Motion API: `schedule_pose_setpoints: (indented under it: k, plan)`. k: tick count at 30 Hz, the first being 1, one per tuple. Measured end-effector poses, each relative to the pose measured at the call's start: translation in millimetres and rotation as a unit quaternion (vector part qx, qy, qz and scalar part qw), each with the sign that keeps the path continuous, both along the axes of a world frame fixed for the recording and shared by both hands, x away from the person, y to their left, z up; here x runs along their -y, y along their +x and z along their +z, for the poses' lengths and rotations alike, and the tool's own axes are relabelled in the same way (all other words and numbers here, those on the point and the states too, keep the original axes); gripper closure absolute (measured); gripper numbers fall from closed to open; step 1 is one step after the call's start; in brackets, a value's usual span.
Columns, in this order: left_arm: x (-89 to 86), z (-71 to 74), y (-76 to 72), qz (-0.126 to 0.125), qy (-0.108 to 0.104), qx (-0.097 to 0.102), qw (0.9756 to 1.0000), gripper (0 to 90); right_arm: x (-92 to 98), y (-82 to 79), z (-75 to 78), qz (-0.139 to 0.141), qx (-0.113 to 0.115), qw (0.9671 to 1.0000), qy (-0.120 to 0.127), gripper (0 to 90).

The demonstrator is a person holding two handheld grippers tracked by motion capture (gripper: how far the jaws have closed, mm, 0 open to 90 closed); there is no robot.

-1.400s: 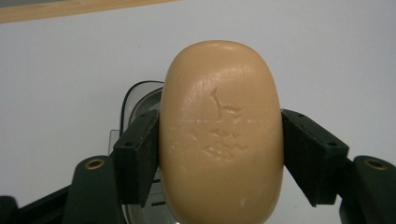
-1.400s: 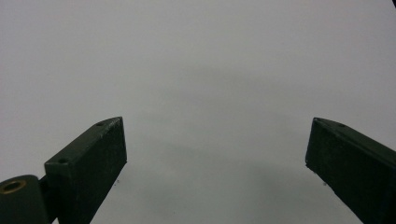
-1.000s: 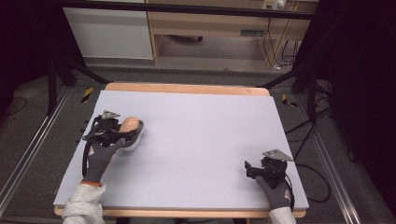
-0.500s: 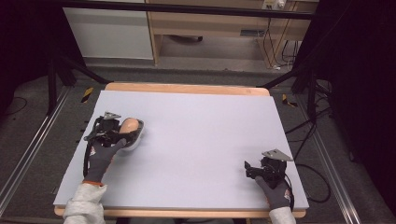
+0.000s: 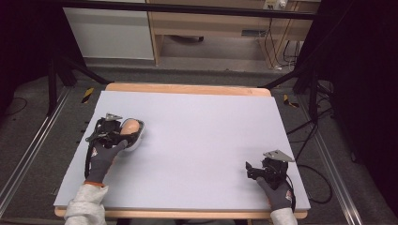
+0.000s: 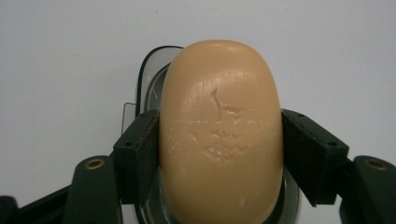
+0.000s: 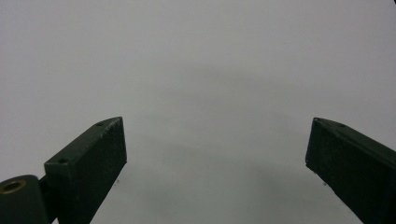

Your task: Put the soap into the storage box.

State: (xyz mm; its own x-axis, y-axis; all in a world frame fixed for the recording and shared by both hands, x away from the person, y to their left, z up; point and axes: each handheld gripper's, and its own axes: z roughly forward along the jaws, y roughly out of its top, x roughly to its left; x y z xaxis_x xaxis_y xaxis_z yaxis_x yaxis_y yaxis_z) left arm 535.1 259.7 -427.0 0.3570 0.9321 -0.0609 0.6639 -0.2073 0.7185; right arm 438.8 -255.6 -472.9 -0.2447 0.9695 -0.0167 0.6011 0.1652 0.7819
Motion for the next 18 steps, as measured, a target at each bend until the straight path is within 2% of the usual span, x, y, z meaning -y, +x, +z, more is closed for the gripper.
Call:
schedule_pose_setpoints:
  k: [7, 18]
  plan:
    - [1.8, -1.6, 0.7, -0.001, -0.006, -0.002, 1.0, 31.3, 0.1, 0.0, -0.1, 0.001, 0.0, 1.0, 0.0, 5.4]
    - [4.7, -1.4, -0.6, 0.006, 0.007, 0.005, 0.9999, 29.0, 0.0, -0.1, 0.1, 0.001, 0.0, 1.0, -0.001, 5.4]
